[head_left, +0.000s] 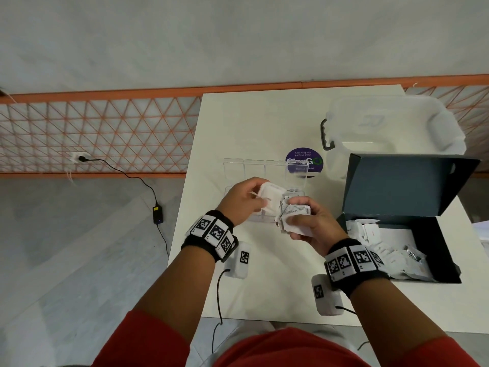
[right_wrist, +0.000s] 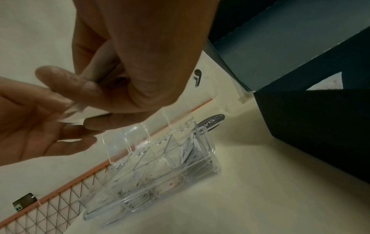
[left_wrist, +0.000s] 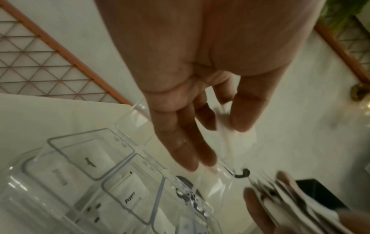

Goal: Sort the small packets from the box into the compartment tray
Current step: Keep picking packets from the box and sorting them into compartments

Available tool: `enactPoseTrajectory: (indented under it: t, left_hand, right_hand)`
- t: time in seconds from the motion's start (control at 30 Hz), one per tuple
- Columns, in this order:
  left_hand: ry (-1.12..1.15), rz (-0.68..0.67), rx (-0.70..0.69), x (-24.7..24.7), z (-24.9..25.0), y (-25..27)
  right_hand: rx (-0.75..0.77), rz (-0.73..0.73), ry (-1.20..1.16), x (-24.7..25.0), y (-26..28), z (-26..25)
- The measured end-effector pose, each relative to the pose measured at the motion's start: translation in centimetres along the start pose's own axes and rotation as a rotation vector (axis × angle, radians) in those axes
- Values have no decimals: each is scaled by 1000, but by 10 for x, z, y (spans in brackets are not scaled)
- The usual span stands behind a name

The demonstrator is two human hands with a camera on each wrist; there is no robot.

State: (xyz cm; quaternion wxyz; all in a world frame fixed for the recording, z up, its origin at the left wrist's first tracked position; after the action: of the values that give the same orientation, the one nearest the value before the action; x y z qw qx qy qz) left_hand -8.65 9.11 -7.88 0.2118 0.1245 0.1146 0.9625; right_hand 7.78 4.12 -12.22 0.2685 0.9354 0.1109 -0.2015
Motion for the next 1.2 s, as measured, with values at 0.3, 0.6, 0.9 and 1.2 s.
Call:
enactPoseTrajectory:
  t: [0.3,0.6,0.9,1.2]
  left_hand:
    - [-167,344,44,78,-18,6]
    - [-532,233,195,77,-51,-14]
    - [-759,179,188,71,-64,-35]
    - [-1340,116,155,49,-70,-23]
  right_hand:
    - [4,6,16,-2,2,2]
    - [2,3,37,-4,-2,3]
    - [14,-3,59,-5,-4,6]
    - [10,-4,42,-11,-9,8]
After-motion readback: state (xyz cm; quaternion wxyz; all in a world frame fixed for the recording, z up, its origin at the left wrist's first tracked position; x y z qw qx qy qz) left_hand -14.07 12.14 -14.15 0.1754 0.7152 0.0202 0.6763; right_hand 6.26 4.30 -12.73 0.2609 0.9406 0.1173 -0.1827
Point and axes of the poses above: each hand's wrist, its own y-axis away from the middle knuckle, its own x-axis out of the back of the hand, z = x × y, the point moved 8 cm from there along -y, towards the middle knuckle, and after that the axes turned 7 degrees about -z, right-handed, at the moved point
